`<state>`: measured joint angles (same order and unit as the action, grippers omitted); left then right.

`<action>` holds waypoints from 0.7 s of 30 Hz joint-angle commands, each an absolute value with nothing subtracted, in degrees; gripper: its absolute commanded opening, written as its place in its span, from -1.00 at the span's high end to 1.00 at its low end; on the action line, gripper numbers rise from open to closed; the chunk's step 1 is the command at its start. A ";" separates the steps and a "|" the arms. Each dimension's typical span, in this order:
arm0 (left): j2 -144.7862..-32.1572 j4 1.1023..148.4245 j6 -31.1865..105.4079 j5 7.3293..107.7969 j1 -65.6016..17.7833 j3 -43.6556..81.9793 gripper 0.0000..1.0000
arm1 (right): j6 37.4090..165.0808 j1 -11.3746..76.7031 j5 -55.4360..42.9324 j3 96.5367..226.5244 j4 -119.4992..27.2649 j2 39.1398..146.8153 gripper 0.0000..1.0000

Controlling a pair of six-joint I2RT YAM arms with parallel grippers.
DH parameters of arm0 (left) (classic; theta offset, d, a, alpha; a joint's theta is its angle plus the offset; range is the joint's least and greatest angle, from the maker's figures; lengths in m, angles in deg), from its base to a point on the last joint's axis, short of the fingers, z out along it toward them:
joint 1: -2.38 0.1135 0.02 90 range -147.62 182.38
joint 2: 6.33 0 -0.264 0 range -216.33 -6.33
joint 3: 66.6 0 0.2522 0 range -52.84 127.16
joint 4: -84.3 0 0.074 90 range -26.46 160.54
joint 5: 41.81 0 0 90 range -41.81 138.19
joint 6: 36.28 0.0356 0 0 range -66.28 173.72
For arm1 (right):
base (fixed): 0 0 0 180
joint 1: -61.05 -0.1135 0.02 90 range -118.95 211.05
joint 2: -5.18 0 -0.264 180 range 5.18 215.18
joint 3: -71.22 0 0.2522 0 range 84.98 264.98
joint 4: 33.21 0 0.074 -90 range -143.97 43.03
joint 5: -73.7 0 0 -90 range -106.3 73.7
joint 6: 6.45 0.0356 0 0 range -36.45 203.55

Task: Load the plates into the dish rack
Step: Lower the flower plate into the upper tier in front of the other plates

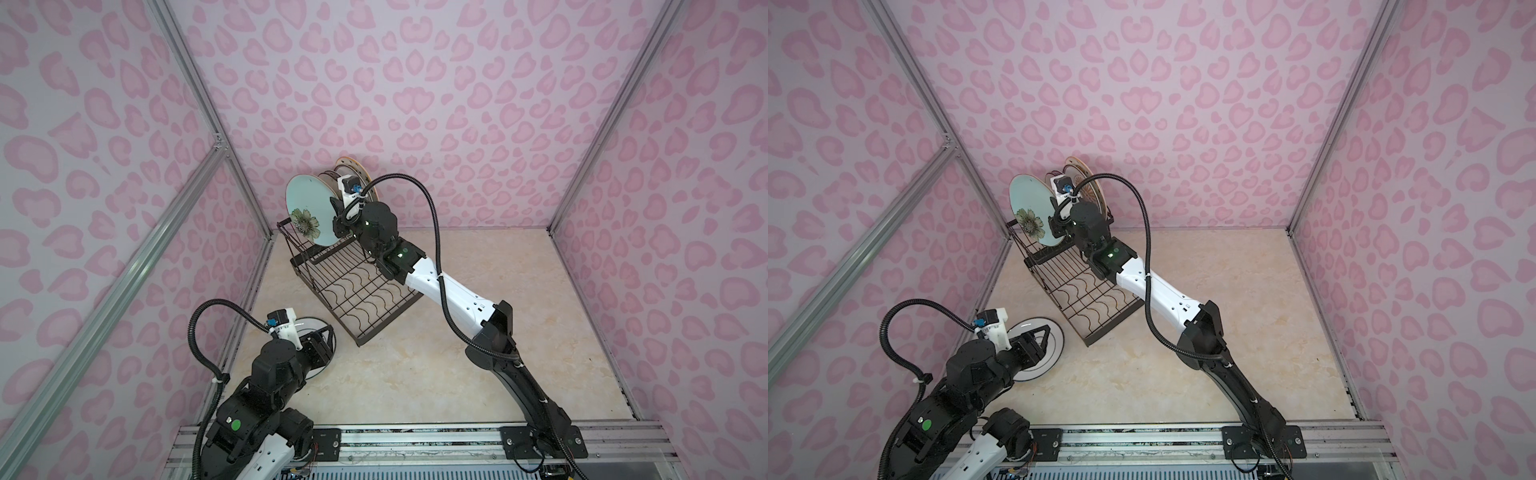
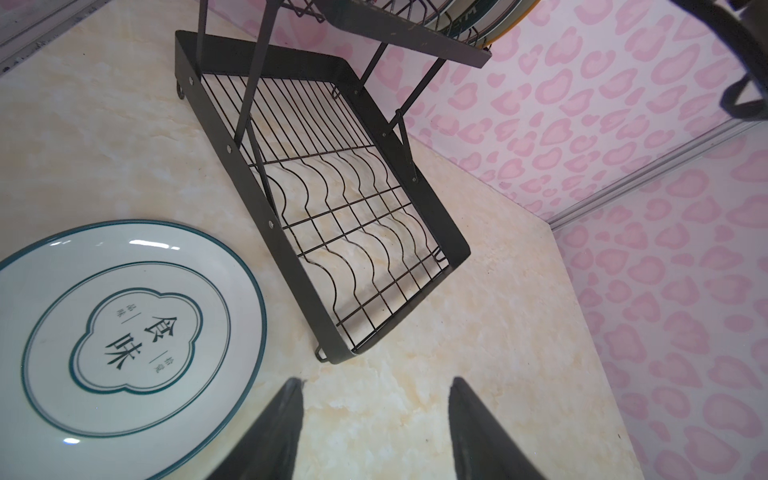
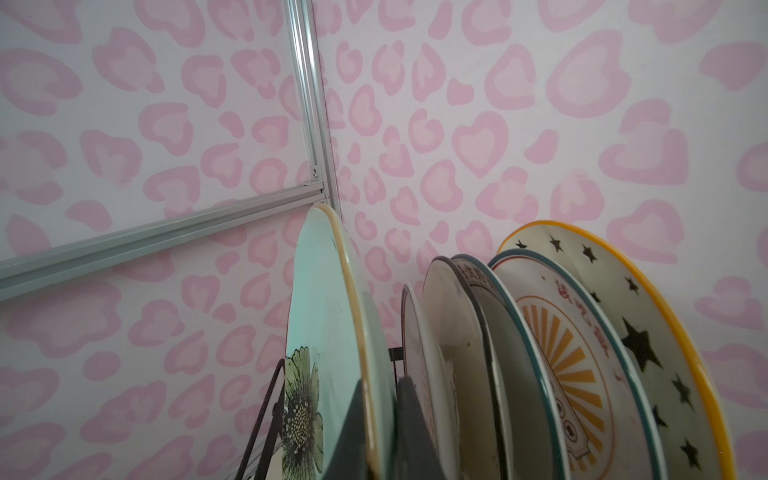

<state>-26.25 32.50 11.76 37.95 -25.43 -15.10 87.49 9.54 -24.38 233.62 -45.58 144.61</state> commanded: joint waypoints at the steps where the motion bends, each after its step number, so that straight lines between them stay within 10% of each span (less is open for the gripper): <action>1: -25.98 33.99 11.49 38.68 -25.39 -15.20 -0.17 | 83.99 9.17 -29.57 234.57 -37.52 145.84 1.00; 21: -26.38 32.00 12.41 37.82 -25.39 -13.12 -0.17 | 79.79 8.94 -34.57 236.33 -24.72 150.68 1.00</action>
